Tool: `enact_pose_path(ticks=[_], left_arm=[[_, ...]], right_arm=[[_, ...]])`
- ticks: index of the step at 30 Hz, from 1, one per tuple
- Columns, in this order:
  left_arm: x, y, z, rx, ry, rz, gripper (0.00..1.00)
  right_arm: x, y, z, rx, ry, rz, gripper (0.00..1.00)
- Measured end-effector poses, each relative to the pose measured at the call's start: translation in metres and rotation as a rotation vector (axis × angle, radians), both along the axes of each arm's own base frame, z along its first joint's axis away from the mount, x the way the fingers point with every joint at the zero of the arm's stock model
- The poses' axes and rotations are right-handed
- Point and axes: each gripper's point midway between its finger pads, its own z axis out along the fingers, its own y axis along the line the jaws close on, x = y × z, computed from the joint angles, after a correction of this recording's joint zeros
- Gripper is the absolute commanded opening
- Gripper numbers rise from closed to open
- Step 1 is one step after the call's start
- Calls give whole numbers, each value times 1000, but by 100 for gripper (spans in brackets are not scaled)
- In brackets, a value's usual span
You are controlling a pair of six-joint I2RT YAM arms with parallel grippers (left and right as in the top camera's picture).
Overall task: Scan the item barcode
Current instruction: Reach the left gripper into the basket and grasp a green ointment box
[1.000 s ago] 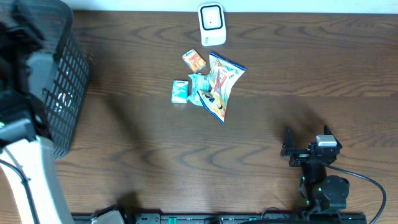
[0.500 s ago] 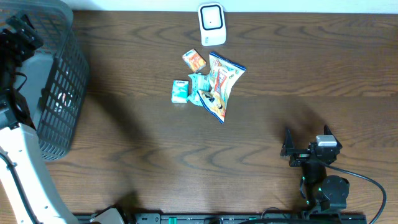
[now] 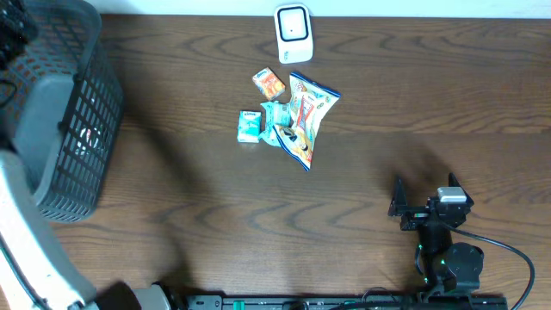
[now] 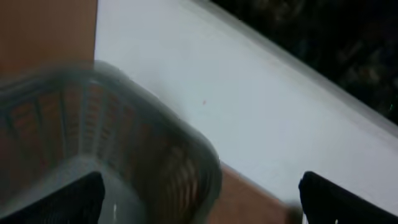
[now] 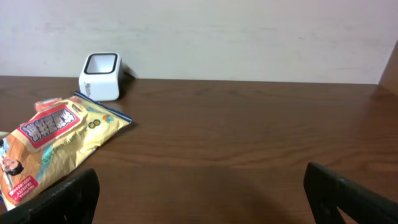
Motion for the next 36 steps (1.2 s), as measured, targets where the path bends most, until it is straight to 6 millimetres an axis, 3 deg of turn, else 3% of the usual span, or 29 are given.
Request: enact_pose_path(ticks=[5,9,13,20,25,31,36], left_arm=[[15,18,-19,-65,165,40,98],[23,28,-66,-122,303,57,98],[26,40,-93,-141,371,106,98],[3,64,-138,-312,501,348,98],[-10,78,-190,-448,636,476,98],[-20,75,-254,-575,818,563,98],[-23,73,-279,-665,867,654,98]], right_arm=[[0,0,0,0,0,0,99],[0,0,0,0,0,0,99],[0,0,0,0,0,0,99],[0,0,0,0,0,0,99],[0,0,0,0,0,0,99],[0,0,0,0,0,0,99],[0,0,0,0,0,0,99]])
